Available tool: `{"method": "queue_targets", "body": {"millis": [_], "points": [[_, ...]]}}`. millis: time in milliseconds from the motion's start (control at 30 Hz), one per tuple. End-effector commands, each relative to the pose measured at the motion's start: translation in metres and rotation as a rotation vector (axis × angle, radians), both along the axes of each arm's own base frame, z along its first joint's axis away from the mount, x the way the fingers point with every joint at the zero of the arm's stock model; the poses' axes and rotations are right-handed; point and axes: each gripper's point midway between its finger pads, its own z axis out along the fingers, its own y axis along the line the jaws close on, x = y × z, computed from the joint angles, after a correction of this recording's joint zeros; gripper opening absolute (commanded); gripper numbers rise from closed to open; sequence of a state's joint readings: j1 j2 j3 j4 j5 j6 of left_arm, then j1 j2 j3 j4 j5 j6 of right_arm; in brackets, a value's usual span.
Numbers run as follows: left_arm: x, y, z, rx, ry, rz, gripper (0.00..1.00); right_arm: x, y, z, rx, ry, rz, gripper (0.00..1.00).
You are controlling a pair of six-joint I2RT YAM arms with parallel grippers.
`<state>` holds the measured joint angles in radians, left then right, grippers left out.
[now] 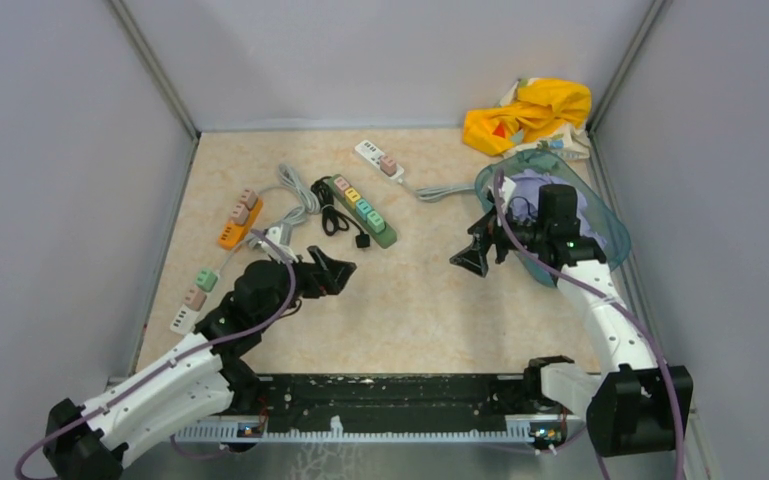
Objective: Pull the plug off the socket
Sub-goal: Move the socket to the center of the board.
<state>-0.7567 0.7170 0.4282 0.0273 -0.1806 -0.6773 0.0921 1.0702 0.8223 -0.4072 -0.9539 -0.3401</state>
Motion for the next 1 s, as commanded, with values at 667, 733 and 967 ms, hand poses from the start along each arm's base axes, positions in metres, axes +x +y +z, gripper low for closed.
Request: {"method": "queue_targets", "body": {"millis": [667, 733, 967], "points": [[-0.01, 0.014, 0.009, 0.007, -0.071, 0.002, 1.0, 0.003, 0.01, -0.016, -0.032, -0.072, 0.073, 0.99], [-0.011, 0.011, 0.004, -0.008, -0.056, -0.008, 1.0, 0.003, 0.012, -0.019, -0.035, -0.063, 0.079, 0.99], [-0.013, 0.009, -0.007, -0.074, -0.072, -0.007, 1.0, 0.009, 0.03, -0.03, -0.162, -0.092, 0.093, 0.99]]}}
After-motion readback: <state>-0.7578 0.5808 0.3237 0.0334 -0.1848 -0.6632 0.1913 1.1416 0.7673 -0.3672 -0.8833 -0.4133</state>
